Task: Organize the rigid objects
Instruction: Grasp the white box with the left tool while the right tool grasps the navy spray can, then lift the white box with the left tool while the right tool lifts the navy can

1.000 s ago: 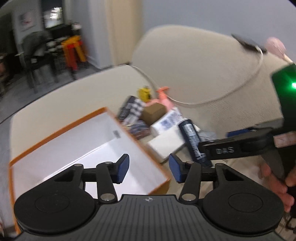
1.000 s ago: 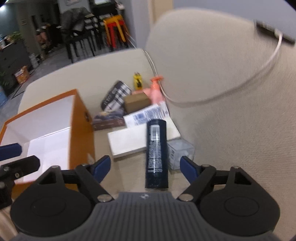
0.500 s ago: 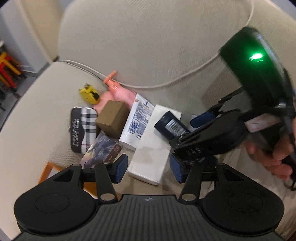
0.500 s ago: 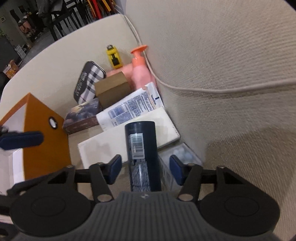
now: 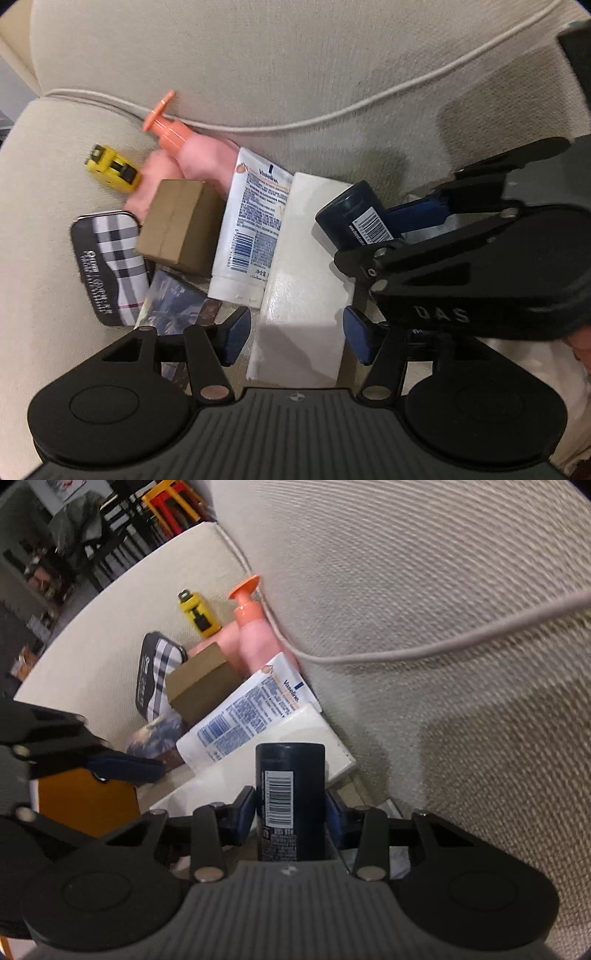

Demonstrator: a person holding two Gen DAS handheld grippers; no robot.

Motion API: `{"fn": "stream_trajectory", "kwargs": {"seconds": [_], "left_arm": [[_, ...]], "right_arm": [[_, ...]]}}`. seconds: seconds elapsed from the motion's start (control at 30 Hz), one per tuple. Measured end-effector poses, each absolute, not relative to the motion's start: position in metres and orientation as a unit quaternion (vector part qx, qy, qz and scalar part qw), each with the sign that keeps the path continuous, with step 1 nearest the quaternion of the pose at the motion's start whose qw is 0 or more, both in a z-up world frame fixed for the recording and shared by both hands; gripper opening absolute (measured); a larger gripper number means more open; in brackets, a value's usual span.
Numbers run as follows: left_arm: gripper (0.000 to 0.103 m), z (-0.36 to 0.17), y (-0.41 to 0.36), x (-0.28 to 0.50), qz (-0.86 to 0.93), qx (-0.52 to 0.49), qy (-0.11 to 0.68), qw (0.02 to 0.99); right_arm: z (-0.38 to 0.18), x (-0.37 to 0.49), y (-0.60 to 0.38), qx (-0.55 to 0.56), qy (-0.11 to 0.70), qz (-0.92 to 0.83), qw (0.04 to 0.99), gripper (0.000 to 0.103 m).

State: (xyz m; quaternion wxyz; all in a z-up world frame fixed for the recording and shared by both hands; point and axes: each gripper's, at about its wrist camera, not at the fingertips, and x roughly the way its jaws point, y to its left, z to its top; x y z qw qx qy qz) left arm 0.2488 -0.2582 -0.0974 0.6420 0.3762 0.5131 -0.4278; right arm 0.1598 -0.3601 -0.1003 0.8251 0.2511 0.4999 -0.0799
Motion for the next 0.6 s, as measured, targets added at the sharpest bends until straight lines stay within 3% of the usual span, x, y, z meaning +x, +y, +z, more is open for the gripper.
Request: {"fn": "stream_trajectory", "kwargs": {"seconds": [0.27, 0.6], "left_arm": [[0.069, -0.111, -0.274, 0.257, -0.425, 0.375, 0.536, 0.625], [0.045, -0.107, -0.266, 0.255, -0.343, 0.314, 0.6, 0.651]], "right_arm": [[-0.103, 0.157, -0.367, 0.275, 0.496, -0.089, 0.819, 0.041], [-0.098, 0.147, -0.371, 0.284, 0.482, -0.091, 0.824, 0.039]]}}
